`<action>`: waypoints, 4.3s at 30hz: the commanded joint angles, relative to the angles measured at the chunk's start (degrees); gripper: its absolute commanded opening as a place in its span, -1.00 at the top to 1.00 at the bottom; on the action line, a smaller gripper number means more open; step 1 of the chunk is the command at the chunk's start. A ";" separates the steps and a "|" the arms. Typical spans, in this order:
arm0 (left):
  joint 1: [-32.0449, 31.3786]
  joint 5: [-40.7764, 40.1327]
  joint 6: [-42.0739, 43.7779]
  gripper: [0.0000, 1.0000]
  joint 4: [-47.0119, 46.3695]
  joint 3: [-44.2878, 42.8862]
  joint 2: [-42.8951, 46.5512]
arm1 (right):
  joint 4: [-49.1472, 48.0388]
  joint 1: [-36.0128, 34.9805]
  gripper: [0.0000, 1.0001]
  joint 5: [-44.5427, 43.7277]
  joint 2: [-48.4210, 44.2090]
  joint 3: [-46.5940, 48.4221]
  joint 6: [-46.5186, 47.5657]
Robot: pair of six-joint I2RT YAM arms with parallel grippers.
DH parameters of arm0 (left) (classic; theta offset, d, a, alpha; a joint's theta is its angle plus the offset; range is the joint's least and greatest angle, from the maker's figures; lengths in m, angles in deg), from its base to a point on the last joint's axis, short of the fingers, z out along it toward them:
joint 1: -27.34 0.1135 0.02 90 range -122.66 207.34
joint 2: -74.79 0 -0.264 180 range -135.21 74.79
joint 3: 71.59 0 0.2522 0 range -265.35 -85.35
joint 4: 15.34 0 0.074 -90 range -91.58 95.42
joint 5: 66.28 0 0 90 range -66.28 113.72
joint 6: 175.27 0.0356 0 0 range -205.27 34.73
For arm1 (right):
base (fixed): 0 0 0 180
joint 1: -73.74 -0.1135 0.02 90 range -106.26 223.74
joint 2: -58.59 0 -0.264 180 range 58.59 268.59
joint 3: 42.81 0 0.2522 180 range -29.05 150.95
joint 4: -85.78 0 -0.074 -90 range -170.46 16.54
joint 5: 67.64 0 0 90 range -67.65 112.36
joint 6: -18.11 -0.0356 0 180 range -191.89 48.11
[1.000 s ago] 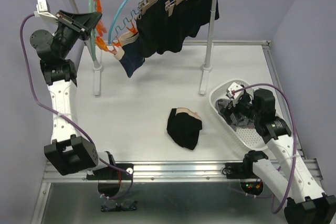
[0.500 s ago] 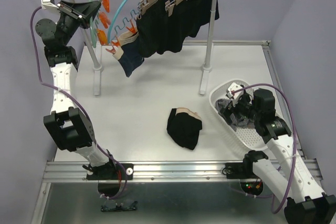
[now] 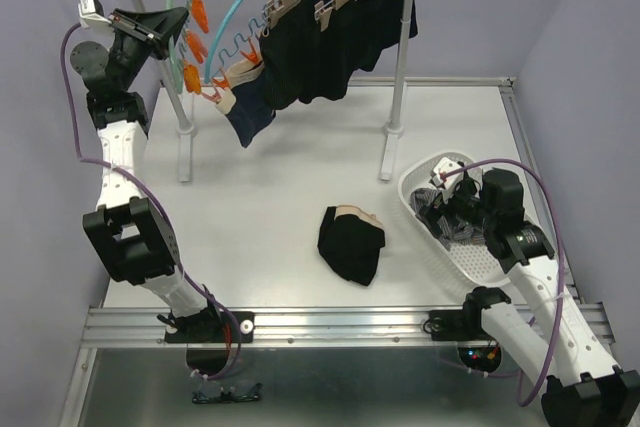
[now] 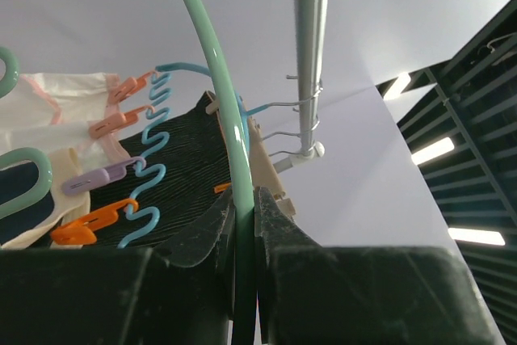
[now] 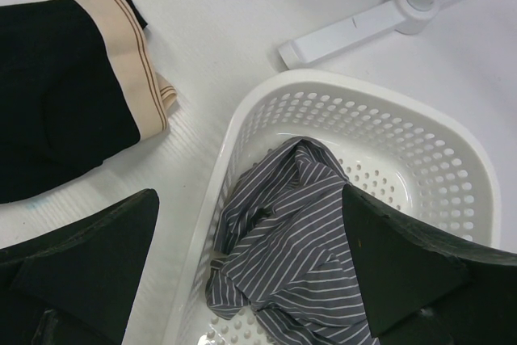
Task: Remove the underwear clipped to the hanger
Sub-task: Place the hanger at the clothesline, then pick up the underwear from the center of the board.
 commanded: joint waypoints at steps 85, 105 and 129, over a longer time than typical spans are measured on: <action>-2.32 -11.63 63.81 -0.96 37.31 59.50 70.27 | 8.96 -19.55 -1.00 9.85 36.80 19.11 1.46; -2.76 -11.02 63.63 -0.95 36.61 59.77 70.71 | 5.62 -25.18 -0.34 12.91 49.11 20.71 -7.78; -3.64 -10.85 63.81 -0.95 36.52 59.77 71.23 | 26.54 -12.81 0.99 0.00 27.06 43.37 8.21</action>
